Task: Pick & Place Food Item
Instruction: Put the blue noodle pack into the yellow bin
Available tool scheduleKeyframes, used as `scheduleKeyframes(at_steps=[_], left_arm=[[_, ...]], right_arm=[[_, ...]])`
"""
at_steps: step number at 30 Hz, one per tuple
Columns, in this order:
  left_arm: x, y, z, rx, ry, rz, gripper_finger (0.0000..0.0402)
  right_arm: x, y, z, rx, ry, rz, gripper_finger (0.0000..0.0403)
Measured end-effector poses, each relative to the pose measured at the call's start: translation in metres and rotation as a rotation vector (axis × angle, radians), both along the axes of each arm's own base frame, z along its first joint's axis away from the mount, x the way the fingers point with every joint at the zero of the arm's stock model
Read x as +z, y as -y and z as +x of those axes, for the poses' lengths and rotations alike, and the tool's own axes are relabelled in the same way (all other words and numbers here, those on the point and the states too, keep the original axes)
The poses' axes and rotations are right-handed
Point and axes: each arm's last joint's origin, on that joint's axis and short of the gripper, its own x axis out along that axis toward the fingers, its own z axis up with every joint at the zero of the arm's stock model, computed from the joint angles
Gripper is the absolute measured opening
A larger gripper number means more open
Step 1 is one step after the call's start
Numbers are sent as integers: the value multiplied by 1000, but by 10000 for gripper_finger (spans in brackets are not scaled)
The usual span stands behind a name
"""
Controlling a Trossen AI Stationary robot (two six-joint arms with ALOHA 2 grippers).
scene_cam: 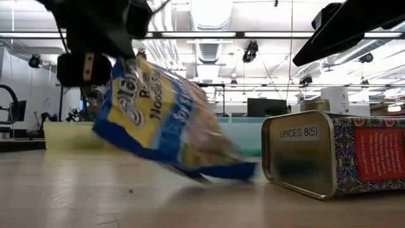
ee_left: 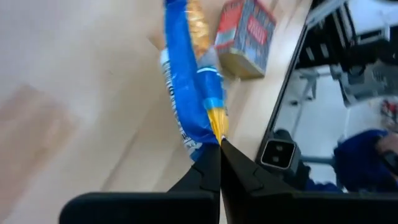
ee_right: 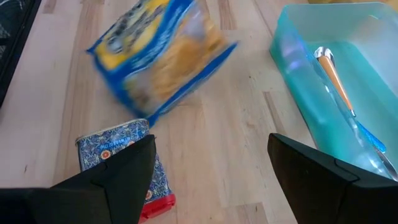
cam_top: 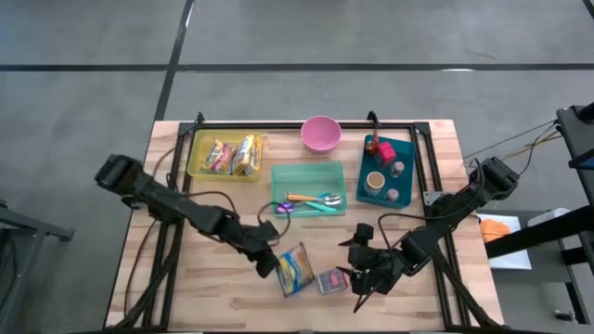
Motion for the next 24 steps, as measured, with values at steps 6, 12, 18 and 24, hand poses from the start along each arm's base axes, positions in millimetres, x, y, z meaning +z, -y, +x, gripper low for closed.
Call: scheduleKeyframes(at_steps=[6, 12, 18, 24], left_arm=[[32, -9, -22, 69, 56, 68, 0], [54, -17, -39, 103, 111, 102, 0], [71, -26, -55, 151, 143, 144, 0], [90, -42, -79, 239, 180, 203, 0]], right_arm=[[0, 0, 0, 0, 0, 0, 307], [-1, 0, 0, -3, -2, 1, 307], [-1, 0, -1, -9, -2, 7, 307], [-1, 1, -1, -17, -1, 16, 307]])
